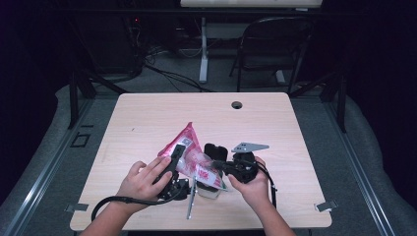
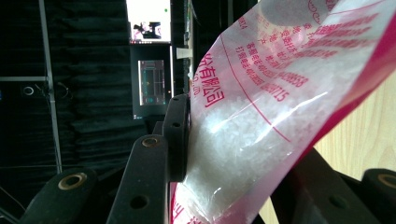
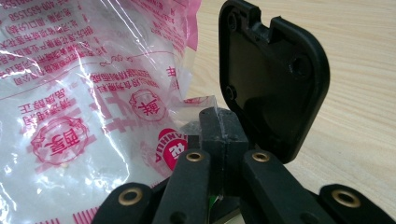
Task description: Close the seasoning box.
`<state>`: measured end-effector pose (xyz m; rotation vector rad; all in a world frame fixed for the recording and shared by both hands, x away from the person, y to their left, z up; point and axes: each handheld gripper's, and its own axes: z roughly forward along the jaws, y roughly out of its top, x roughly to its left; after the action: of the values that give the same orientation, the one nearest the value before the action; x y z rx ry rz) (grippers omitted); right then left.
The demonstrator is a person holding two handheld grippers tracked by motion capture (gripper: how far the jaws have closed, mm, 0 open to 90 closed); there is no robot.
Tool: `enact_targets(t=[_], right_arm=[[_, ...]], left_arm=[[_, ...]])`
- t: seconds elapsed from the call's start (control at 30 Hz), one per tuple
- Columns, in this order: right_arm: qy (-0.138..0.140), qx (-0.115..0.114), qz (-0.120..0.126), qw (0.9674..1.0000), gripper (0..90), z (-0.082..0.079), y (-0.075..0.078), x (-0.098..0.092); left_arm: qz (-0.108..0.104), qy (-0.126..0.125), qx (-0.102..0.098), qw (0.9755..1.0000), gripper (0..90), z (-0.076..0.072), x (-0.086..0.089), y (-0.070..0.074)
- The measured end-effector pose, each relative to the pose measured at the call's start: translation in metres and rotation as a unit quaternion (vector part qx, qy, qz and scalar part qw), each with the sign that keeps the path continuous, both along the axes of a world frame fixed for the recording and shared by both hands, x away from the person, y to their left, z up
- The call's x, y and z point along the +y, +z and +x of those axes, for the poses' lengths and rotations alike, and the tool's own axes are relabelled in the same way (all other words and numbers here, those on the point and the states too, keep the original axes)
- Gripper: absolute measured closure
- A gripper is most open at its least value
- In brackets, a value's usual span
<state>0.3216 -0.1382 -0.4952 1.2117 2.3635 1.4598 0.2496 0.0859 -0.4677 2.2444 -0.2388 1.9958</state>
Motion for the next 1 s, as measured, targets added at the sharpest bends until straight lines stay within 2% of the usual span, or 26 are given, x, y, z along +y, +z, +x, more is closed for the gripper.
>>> enact_targets(t=[1.0], right_arm=[[-0.004,-0.005,0.0,1.0,90.0,-0.0014,-0.0003,-0.0008]], left_arm=[[0.004,0.002,0.001,1.0,67.6,-0.0007,0.0024,-0.0009]])
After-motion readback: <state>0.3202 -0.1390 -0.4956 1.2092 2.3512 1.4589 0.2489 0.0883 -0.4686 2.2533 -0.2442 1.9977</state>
